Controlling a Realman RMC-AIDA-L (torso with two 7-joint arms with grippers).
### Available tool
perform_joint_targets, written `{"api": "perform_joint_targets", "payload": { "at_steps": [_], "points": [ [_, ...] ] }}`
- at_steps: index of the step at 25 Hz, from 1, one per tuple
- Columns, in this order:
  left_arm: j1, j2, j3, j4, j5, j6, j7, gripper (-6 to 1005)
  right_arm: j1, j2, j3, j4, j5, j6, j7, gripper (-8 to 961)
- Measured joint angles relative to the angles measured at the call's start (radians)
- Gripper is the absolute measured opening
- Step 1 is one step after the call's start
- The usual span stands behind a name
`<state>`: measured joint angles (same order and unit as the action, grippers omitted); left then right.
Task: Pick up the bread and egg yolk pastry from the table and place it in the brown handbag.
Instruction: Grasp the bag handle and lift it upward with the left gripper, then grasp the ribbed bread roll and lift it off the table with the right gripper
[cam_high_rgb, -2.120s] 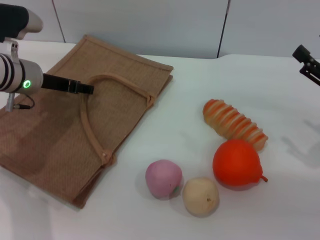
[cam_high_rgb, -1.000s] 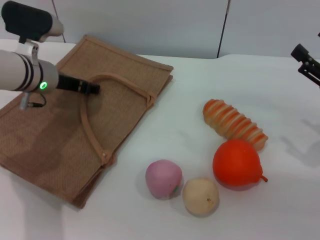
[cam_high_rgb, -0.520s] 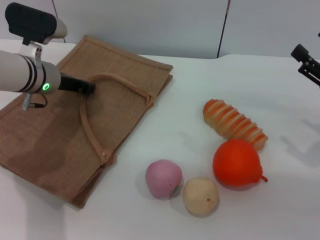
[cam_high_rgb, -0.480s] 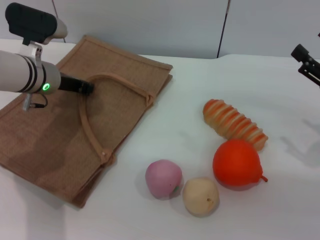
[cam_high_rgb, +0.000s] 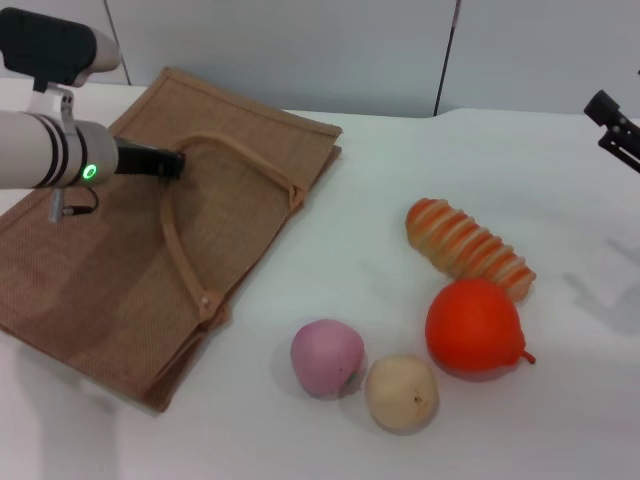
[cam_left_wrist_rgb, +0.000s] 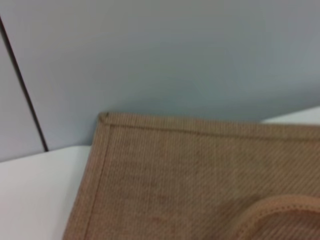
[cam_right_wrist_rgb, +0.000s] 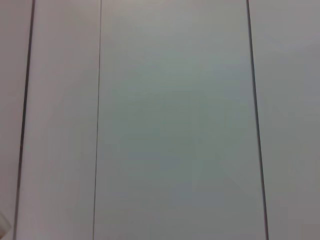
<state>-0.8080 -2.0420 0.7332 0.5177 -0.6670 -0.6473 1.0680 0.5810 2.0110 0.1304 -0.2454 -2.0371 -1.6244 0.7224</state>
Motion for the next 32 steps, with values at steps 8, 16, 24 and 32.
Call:
{"api": "perform_joint_targets", "payload": {
  "at_steps": [8,16,24,32],
  "points": [
    [0.096,0.007,-0.014,0.006,-0.471,-0.135,0.315,117,0.008,0.0,-0.026,-0.003,-0.011,0.012,0.0,855],
    [0.22,0.008,-0.015,0.0,-0.897,-0.375,0.558,119,0.072,0.005,-0.145,0.004,-0.061,0.154,0.007,854],
    [0.274,0.014,-0.042,-0.03,-1.086,-0.572,0.651,121,0.149,0.008,-0.301,0.03,-0.085,0.391,0.112,854],
    [0.285,0.018,-0.146,-0.053,-1.097,-0.766,0.683,123,0.21,0.008,-0.478,0.032,-0.132,0.541,0.264,853]
  ]
}}
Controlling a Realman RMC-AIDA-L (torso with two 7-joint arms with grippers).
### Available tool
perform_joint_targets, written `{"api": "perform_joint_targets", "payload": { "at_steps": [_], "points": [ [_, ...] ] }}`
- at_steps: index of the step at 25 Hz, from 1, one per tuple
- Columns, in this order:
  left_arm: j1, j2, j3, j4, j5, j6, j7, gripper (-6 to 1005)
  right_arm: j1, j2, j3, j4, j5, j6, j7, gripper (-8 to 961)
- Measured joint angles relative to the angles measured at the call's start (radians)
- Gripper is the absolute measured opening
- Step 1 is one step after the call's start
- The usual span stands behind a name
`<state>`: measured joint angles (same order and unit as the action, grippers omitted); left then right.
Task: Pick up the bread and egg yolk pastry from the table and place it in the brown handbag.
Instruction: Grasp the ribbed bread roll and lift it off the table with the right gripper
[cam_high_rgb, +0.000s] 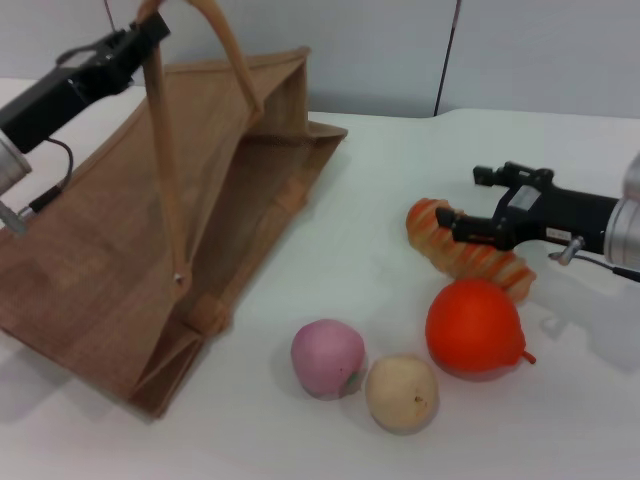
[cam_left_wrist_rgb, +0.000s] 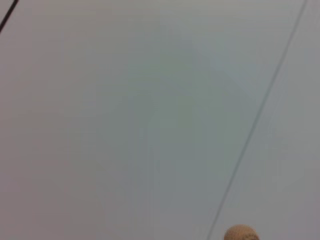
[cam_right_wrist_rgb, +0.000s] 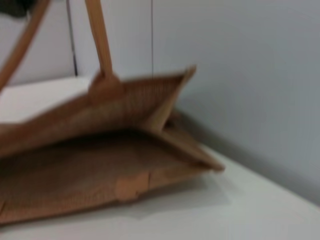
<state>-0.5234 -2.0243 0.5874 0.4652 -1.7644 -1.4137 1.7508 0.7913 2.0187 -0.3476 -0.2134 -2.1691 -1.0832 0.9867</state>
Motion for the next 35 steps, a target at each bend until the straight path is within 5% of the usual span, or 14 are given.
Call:
{"api": "perform_joint_targets", "payload": {
  "at_steps": [8,21,27,35],
  "points": [
    [0.012,-0.001,-0.085,-0.002,-0.003,-0.15,0.003,125,0.037,0.002,-0.165,0.006,-0.008,0.107,0.12,853],
    [0.01,0.001,-0.11,-0.04,-0.004,-0.162,0.034,128,0.083,0.003,-0.304,0.063,-0.009,0.236,0.194,852],
    [0.013,-0.001,-0.118,-0.041,-0.004,-0.159,0.041,130,0.085,0.003,-0.312,0.061,-0.004,0.231,0.207,852],
    [0.013,0.0,-0.119,-0.051,-0.004,-0.157,0.043,132,0.085,0.003,-0.308,0.056,-0.001,0.202,0.205,729]
  ]
}}
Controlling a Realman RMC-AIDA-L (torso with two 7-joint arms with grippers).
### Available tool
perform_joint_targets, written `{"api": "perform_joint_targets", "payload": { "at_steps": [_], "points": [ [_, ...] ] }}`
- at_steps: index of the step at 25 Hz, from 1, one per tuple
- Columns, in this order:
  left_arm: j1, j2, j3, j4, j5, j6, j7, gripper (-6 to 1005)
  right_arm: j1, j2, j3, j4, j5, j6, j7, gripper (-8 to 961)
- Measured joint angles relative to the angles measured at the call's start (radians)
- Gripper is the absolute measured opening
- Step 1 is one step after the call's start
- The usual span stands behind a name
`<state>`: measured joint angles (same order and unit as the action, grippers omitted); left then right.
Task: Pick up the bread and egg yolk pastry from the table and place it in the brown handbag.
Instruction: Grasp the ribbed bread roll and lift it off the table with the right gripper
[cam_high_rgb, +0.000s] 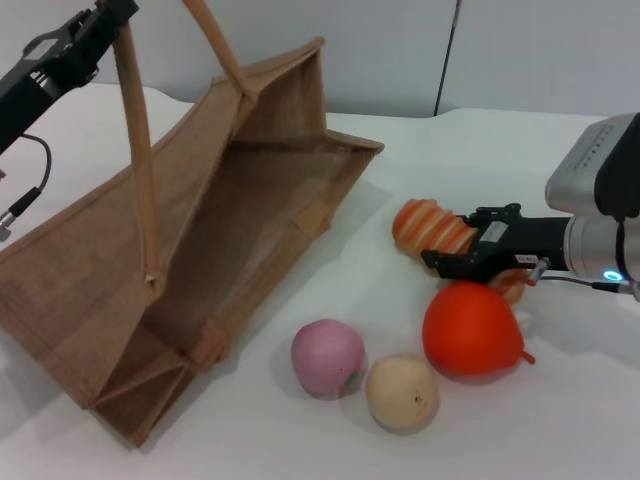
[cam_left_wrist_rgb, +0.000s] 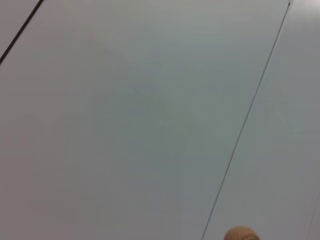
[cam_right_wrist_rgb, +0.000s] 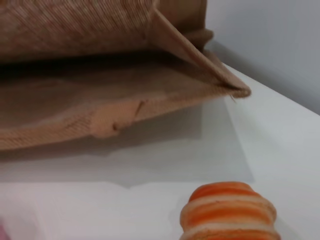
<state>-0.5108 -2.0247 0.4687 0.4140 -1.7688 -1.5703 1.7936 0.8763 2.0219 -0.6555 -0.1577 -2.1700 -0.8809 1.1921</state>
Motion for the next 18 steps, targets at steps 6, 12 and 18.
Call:
{"api": "perform_joint_targets", "payload": {
  "at_steps": [6,12,18],
  "points": [
    [-0.001,0.0,-0.001,0.0,0.0,0.0,0.004,133,-0.011,0.0,0.02,-0.033,0.006,-0.048,-0.006,675],
    [-0.003,0.0,-0.001,0.0,0.0,0.0,0.009,135,-0.018,0.001,0.022,-0.042,0.064,-0.082,-0.042,623],
    [-0.003,0.0,-0.001,0.0,0.0,-0.001,0.009,136,-0.036,0.0,0.022,-0.088,0.105,-0.174,-0.074,587]
  ]
}}
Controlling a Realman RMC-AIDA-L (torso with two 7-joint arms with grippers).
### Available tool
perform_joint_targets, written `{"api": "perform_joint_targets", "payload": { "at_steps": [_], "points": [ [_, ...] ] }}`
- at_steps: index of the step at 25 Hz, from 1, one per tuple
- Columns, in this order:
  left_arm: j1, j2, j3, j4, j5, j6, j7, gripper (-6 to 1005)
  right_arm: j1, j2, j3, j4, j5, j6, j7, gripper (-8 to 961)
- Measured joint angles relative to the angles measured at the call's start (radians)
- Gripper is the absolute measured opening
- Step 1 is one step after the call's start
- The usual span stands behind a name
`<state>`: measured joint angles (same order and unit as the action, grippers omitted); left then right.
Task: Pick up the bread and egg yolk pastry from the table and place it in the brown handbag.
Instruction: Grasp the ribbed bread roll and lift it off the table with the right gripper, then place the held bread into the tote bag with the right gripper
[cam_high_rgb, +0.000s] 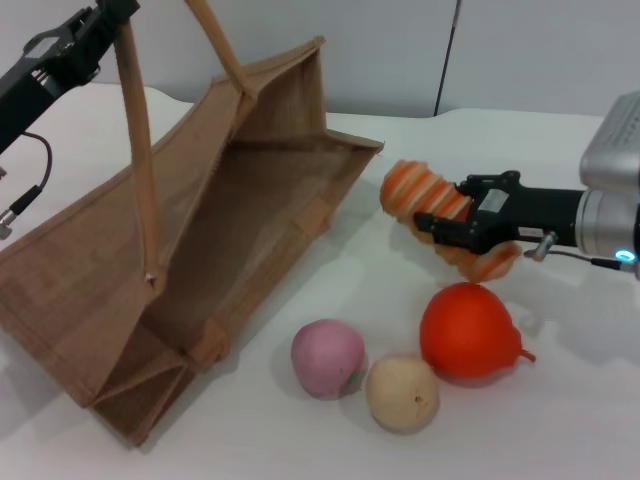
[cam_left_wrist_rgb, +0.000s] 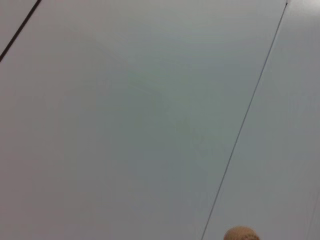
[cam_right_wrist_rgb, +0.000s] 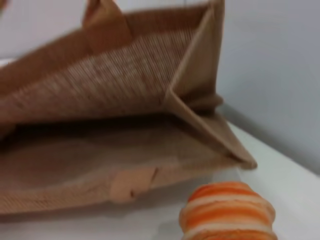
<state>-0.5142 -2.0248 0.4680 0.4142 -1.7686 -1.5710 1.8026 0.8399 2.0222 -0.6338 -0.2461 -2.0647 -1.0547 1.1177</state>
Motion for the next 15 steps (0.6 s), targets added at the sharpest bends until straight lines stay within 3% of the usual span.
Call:
{"api": "perform_joint_targets", "payload": {
  "at_steps": [7,15],
  "points": [
    [-0.032,0.006,0.006,0.0,0.009,-0.009,-0.011,138,0.022,0.001,-0.02,-0.078,0.002,-0.188,-0.037,536],
    [-0.107,0.008,0.015,0.0,0.04,-0.026,-0.044,140,0.141,0.02,-0.134,-0.052,0.001,-0.128,-0.038,472]
  ]
}}
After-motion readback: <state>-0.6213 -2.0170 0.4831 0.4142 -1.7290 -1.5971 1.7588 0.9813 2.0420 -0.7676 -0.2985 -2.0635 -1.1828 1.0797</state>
